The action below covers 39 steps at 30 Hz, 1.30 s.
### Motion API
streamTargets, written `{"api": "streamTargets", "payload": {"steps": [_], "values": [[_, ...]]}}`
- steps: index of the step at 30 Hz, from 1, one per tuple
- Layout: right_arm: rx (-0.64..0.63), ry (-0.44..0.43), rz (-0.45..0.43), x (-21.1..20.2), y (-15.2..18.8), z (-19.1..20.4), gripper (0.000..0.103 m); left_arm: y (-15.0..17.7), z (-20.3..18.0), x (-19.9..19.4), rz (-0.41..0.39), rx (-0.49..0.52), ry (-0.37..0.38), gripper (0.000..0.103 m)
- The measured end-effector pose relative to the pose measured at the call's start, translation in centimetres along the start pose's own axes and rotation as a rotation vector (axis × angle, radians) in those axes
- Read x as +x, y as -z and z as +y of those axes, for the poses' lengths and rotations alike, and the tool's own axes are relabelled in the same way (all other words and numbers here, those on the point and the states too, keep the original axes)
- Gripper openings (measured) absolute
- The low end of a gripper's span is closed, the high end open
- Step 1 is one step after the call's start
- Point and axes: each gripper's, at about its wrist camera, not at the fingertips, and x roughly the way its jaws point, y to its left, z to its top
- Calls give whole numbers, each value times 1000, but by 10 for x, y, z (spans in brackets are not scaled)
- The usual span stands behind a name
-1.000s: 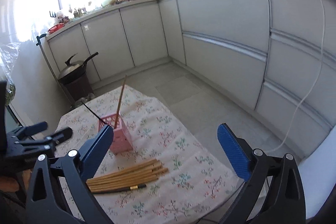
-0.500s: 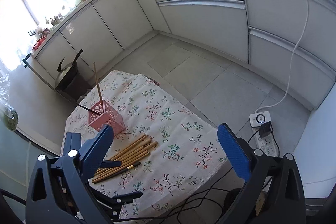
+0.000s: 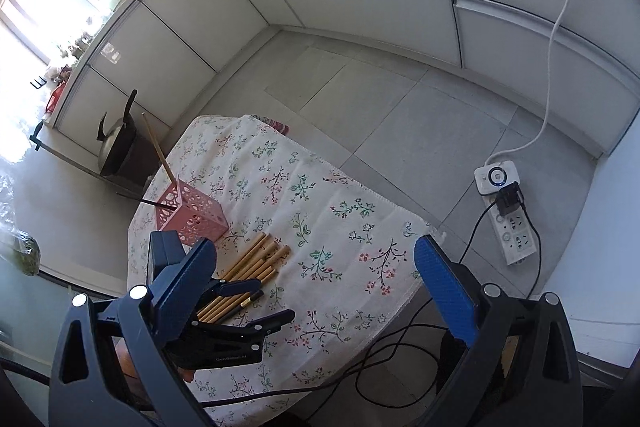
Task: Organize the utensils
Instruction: 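Lower the left tool onto a bamboo chopstick and close on it, then lift the bamboo chopstick with the left tool while the right tool grasps the gold-banded black chopstick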
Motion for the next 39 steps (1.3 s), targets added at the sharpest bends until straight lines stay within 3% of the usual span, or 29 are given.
{"api": "streamTargets", "payload": {"steps": [7,14,26,29,31,34,39], "values": [[3,10,18,4,0,-2,96,-3,0,16,55,6,-11,67],[3,13,14,4,0,-2,96,-13,-3,0,-3,13,-9,67],[8,16,36,8,0,-4,96,-7,9,16,52,29,-98,65],[7,21,39,9,0,-4,96,-13,2,21,84,43,-167,55],[10,26,40,11,0,-5,96,-16,4,21,95,29,-205,37],[18,30,57,14,1,-7,96,-17,14,17,92,3,-229,18],[4,49,63,19,3,-4,96,-10,13,12,58,20,-260,10]]}}
